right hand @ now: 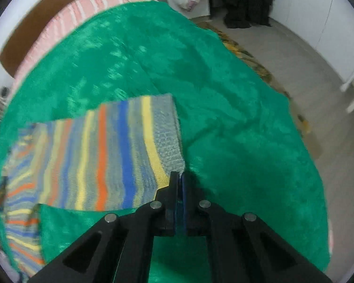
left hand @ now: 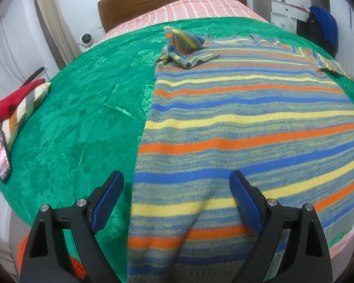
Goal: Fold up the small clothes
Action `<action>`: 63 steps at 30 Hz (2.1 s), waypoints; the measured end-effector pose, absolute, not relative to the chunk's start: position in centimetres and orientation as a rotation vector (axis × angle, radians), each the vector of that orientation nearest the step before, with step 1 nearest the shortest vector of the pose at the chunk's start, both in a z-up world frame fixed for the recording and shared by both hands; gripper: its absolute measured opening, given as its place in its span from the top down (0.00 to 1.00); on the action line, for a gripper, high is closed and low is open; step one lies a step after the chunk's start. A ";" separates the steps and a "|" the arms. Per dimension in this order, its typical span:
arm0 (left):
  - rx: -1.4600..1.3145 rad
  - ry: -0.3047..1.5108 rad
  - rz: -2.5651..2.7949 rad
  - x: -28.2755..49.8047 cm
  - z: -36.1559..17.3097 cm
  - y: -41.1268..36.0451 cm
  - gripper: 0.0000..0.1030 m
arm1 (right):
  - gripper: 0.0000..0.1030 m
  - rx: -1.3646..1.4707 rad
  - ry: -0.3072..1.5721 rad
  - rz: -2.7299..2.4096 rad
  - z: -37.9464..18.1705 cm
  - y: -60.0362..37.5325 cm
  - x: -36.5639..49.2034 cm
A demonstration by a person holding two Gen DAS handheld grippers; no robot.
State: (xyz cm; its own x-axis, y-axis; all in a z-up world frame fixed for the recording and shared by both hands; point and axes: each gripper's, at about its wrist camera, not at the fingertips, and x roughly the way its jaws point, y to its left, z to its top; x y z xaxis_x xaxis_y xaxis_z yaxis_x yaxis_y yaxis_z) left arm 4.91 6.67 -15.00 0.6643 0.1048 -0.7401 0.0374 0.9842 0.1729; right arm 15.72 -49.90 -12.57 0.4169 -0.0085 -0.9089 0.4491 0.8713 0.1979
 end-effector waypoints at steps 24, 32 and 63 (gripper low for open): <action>0.166 0.848 0.027 5.2 -15.1 6.6 0.07 | 0.72 0.246 0.994 -0.391 -10.3 -48.5 20.6; 0.163 0.807 -0.007 4.1 -14.1 6.2 0.07 | 0.63 0.151 1.084 0.230 -5.7 -35.6 6.4; 0.504 0.727 -0.244 15.9 -4.8 4.6 0.11 | 0.43 0.165 1.021 0.223 -9.4 -27.7 -7.7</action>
